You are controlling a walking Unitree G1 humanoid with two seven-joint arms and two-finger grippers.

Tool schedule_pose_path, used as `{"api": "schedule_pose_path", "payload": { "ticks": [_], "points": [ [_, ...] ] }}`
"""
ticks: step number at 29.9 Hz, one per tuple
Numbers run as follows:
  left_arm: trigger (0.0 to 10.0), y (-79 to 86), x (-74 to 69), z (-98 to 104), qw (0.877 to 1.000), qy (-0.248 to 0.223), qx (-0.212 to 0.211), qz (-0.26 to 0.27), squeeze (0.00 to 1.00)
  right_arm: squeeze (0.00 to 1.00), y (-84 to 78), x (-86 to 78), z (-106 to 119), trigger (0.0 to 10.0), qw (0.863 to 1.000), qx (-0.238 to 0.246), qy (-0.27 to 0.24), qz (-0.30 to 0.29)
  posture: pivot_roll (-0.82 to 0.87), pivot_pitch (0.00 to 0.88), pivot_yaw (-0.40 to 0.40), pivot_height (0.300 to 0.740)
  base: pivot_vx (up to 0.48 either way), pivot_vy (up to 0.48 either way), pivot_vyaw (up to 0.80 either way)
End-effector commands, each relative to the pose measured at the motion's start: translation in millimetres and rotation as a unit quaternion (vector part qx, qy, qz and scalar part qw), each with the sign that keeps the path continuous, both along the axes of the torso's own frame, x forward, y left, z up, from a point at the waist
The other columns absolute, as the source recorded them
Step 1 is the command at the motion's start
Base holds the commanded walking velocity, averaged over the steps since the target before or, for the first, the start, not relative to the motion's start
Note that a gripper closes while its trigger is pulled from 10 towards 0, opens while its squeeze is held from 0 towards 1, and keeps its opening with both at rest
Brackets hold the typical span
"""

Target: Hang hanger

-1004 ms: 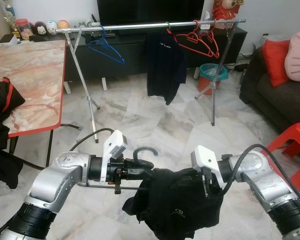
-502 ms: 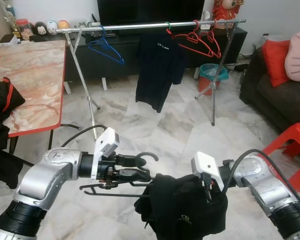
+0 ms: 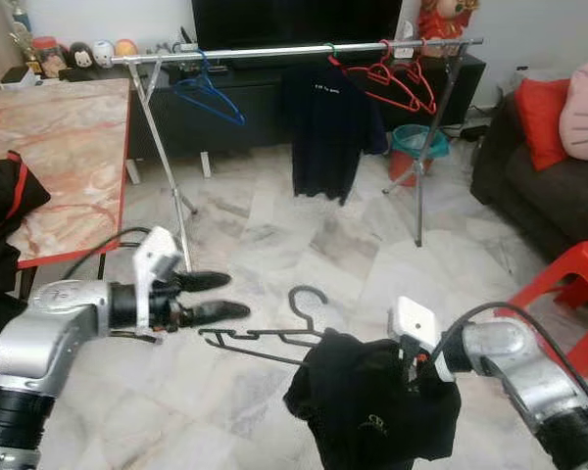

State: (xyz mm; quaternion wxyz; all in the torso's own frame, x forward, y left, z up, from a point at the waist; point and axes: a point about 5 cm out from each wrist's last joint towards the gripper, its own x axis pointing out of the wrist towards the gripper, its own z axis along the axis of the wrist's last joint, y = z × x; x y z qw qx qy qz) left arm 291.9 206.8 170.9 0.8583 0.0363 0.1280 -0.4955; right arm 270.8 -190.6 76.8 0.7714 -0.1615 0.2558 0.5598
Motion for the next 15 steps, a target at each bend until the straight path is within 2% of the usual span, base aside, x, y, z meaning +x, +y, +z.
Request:
{"api": "schedule_pose_path", "payload": {
  "ticks": [1,2,3,4,6,7,8,9,10,11,14,15],
  "points": [
    [10.0,6.1,4.0,2.7,0.999,-0.018,0.005,0.03,1.0,0.0,-7.7,3.1,5.7,0.0,1.0,-0.001,-0.018,-0.021,-0.11,0.0,-0.027,0.74,0.0,0.0,0.0],
    [10.0,9.3,8.7,2.4,0.997,-0.034,0.005,0.064,0.45,0.0,-9.2,3.4,4.2,0.0,0.999,-0.005,-0.025,-0.031,-0.12,0.0,-0.027,0.74,0.0,0.0,0.0],
    [10.0,12.7,14.6,0.5,0.994,-0.045,0.005,0.103,0.0,0.0,-11.4,7.2,3.0,0.0,0.998,-0.01,-0.039,-0.055,-0.12,0.0,-0.027,0.74,0.0,0.0,0.0],
    [10.0,14.0,16.8,-0.6,0.992,-0.049,0.006,0.117,0.0,0.0,-12.5,9.4,2.7,0.0,0.997,-0.012,-0.045,-0.069,-0.12,0.0,-0.027,0.74,0.0,0.0,0.0],
    [10.0,20.3,25.9,-4.5,0.98,-0.061,0.01,0.187,0.0,0.0,-16.4,19.1,3.0,0.0,0.99,-0.023,-0.074,-0.121,-0.12,0.0,-0.026,0.74,0.0,0.0,0.0],
    [10.0,20.3,25.9,-4.5,0.98,-0.061,0.01,0.187,0.0,0.0,-16.4,19.1,3.0,0.0,0.99,-0.023,-0.074,-0.121,-0.12,0.0,-0.026,0.74,0.0,0.0,0.0],
    [10.0,25.1,32.9,-10.3,0.964,-0.065,0.001,0.258,0.0,0.0,-19.7,31.7,5.8,10.0,0.974,-0.015,-0.105,-0.199,-0.13,0.0,-0.025,0.74,0.0,0.0,0.0],
    [10.0,25.1,32.9,-10.3,0.964,-0.065,0.001,0.258,0.0,0.0,-19.7,31.7,5.8,10.0,0.974,-0.015,-0.105,-0.199,-0.13,0.0,-0.025,0.74,0.0,0.0,0.0],
    [10.0,26.1,34.5,-12.3,0.958,-0.064,-0.005,0.279,0.0,0.0,-20.3,35.1,7.0,10.0,0.968,-0.008,-0.112,-0.223,-0.13,0.0,-0.025,0.74,0.0,0.0,0.0],
    [10.0,26.9,37.3,-17.2,0.942,-0.058,-0.03,0.329,0.0,0.0,-19.2,39.5,11.0,10.0,0.957,0.008,-0.133,-0.256,-0.13,0.0,-0.024,0.74,0.0,0.0,0.0],
    [10.0,22.6,37.5,-28.3,0.921,-0.051,-0.053,0.383,0.0,0.0,-13.9,44.3,20.9,10.0,0.936,0.058,-0.167,-0.303,-0.13,0.0,-0.022,0.74,0.0,0.0,0.0],
    [10.0,20.4,37.2,-35.9,0.908,-0.04,-0.066,0.412,0.0,0.0,-10.2,45.3,24.4,10.0,0.925,0.084,-0.178,-0.325,-0.14,0.0,-0.022,0.74,0.0,0.0,0.0]
  ]
}}
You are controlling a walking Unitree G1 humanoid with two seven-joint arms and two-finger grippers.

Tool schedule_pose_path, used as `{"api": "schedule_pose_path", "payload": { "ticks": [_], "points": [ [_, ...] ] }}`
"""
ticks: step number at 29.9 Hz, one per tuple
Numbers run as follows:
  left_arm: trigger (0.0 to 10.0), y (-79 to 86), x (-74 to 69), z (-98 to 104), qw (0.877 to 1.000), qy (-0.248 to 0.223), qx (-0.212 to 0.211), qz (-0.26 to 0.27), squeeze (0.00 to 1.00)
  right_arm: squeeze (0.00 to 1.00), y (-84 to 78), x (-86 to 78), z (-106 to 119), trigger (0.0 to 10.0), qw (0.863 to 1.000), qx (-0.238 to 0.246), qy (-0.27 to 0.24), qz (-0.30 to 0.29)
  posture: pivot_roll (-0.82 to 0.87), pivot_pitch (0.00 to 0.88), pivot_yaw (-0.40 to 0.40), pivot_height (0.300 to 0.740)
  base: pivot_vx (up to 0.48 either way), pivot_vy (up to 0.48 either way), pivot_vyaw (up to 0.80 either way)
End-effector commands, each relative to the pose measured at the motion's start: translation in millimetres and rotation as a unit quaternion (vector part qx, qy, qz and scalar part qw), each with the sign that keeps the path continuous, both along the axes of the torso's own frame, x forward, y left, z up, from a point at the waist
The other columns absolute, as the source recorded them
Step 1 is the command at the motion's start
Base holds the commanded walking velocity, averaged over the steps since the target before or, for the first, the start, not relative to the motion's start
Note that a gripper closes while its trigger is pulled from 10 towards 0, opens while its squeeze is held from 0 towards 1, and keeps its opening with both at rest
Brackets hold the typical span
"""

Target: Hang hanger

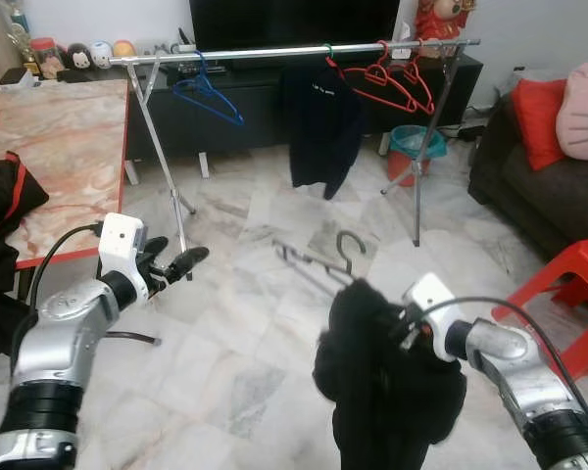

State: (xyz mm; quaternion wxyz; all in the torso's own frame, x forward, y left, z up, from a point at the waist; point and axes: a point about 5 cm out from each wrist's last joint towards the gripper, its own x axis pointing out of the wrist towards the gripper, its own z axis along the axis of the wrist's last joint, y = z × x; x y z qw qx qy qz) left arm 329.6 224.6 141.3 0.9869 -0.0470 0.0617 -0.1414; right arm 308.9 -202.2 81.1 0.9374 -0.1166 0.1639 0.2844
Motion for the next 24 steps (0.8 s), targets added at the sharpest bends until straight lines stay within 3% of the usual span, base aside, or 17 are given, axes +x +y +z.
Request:
{"api": "schedule_pose_path", "payload": {
  "ticks": [1,4,10,17,24],
  "points": [
    [10.0,2.6,-0.5,-6.3,0.999,0.005,-0.007,0.038,0.0,0.0,1.4,7.1,20.1,10.0,0.998,0.03,-0.057,-0.024,-0.14,0.0,-0.022,0.74,0.0,0.0,0.0],
    [10.0,-6.2,-1.5,-18.6,0.998,0.014,-0.013,0.059,0.0,0.0,10.0,5.8,18.5,10.0,0.995,0.058,-0.07,-0.046,-0.14,0.0,-0.02,0.74,0.0,0.0,0.0],
    [10.0,-29.4,-1.3,-29.2,0.999,0.022,-0.018,0.045,0.0,0.0,22.6,2.1,10.7,10.0,0.994,0.048,-0.077,-0.052,-0.15,0.0,-0.016,0.74,0.0,0.0,0.0],
    [10.0,-42.5,0.4,-32.2,0.999,0.019,-0.008,0.037,0.0,0.0,23.2,4.6,12.9,10.0,0.993,0.046,-0.085,-0.067,-0.15,0.0,-0.014,0.74,0.0,0.0,0.8],
    [10.0,-44.5,-0.3,-33.2,0.999,0.018,-0.004,0.034,0.0,0.0,27.1,6.4,16.4,10.0,0.993,0.046,-0.092,-0.063,-0.15,0.0,-0.009,0.74,0.0,0.0,0.8]
  ]
}}
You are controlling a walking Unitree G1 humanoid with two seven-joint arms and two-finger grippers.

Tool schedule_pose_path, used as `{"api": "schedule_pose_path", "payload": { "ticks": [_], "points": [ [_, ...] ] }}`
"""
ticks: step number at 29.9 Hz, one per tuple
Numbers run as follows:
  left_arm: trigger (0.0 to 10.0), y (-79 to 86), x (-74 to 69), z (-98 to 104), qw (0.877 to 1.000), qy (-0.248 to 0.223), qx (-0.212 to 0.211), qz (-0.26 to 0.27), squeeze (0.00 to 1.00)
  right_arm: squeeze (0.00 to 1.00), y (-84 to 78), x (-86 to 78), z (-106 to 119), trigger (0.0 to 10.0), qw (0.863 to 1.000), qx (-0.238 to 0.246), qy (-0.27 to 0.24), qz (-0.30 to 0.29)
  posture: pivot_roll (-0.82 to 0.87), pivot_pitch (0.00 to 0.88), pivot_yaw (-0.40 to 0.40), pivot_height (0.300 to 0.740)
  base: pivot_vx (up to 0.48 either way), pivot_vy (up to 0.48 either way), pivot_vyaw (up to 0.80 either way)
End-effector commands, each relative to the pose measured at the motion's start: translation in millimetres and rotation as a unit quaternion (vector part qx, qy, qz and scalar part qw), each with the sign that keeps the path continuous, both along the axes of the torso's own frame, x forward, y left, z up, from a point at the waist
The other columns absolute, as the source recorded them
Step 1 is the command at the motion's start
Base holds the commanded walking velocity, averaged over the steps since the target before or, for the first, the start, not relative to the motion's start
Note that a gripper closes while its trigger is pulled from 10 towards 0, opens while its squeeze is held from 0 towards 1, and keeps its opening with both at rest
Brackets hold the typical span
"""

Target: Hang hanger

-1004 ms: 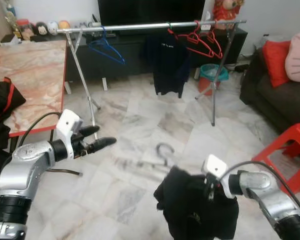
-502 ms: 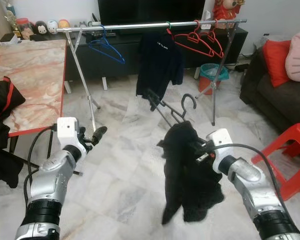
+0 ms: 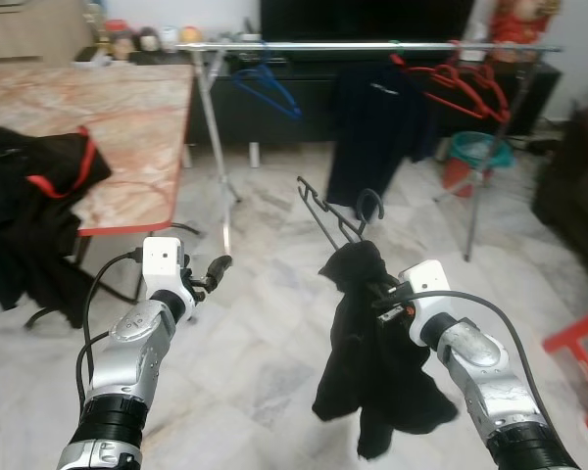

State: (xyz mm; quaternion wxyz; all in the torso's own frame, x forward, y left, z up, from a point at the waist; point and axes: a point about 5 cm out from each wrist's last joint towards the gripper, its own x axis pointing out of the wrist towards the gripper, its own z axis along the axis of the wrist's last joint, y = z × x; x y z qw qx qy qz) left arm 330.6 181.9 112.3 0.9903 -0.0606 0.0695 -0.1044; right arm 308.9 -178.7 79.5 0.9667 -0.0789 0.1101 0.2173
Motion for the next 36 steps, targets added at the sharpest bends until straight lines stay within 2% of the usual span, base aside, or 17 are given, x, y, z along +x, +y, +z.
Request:
{"api": "schedule_pose_path", "payload": {
  "ticks": [1,27,31,36],
  "points": [
    [10.0,-1.8,-1.3,-4.3,1.0,0.007,0.005,-0.003,0.0,0.0,3.7,6.5,18.0,10.0,0.999,-0.001,-0.04,0.006,-0.15,0.0,-0.009,0.74,0.0,0.0,0.8],
    [10.0,-7.7,-2.4,-5.5,1.0,0.005,0.021,-0.012,0.0,0.0,8.1,10.4,18.5,10.0,0.999,-0.005,-0.034,0.015,-0.13,0.0,-0.022,0.74,0.0,0.0,0.8],
    [10.0,-7.8,-2.6,-5.9,1.0,0.006,0.023,-0.014,0.0,0.0,9.7,10.5,18.4,10.0,0.999,-0.004,-0.025,0.028,-0.13,0.0,-0.022,0.74,0.0,0.0,0.24],
    [10.0,-4.2,-5.3,-8.8,0.999,0.012,0.038,-0.02,0.0,0.0,2.3,11.8,21.7,10.0,0.999,-0.004,-0.026,0.027,-0.13,0.0,-0.023,0.74,0.0,0.0,0.0]
  ]
}}
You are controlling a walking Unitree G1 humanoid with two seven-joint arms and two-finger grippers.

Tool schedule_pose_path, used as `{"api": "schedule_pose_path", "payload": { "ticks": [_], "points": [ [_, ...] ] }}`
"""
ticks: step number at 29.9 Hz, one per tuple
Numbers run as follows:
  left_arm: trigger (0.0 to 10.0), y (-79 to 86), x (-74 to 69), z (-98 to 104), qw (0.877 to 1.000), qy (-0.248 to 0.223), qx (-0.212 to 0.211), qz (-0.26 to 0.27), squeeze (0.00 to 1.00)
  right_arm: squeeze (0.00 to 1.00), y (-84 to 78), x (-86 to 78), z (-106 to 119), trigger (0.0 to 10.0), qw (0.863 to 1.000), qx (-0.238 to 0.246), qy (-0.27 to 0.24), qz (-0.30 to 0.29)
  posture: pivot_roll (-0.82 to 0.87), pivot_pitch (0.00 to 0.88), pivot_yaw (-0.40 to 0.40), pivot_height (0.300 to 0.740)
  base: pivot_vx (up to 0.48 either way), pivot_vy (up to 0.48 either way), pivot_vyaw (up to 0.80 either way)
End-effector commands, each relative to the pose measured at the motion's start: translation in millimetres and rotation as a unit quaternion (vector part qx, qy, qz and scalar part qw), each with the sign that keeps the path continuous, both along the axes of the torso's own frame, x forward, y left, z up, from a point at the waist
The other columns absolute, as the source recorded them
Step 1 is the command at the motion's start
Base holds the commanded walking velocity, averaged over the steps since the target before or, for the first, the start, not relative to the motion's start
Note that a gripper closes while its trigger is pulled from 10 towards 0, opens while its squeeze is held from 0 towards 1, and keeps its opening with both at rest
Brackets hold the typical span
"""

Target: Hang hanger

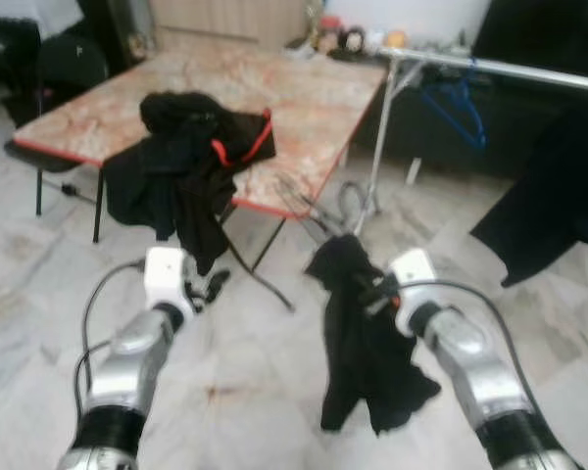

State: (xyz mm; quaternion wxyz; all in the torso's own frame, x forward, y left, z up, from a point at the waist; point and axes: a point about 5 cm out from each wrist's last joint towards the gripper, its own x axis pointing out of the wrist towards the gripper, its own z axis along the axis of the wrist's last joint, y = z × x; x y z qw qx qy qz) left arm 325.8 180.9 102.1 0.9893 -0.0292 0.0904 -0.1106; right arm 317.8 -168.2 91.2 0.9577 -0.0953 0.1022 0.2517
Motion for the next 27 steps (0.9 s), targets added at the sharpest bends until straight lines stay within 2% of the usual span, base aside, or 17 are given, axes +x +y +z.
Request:
{"api": "schedule_pose_path", "payload": {
  "ticks": [1,11,27],
  "points": [
    [10.0,-2.4,-0.7,0.2,1.0,-0.003,0.01,-0.01,0.0,0.0,-9.6,4.1,11.1,10.0,1.0,0.007,-0.02,-0.014,-0.13,0.0,-0.024,0.74,0.0,0.0,0.0],
    [10.0,-3.6,-4.9,-6.3,1.0,0.003,0.007,-0.011,0.0,0.0,-4.3,6.5,12.8,10.0,1.0,0.004,-0.02,-0.004,-0.13,0.0,-0.029,0.74,0.0,0.0,0.0],
    [10.0,-4.3,-5.1,-6.2,1.0,0.003,0.004,-0.014,0.0,0.0,0.0,9.0,14.5,10.0,1.0,0.008,-0.022,-0.001,-0.13,0.0,-0.029,0.74,-0.24,0.0,0.0]
  ]
}}
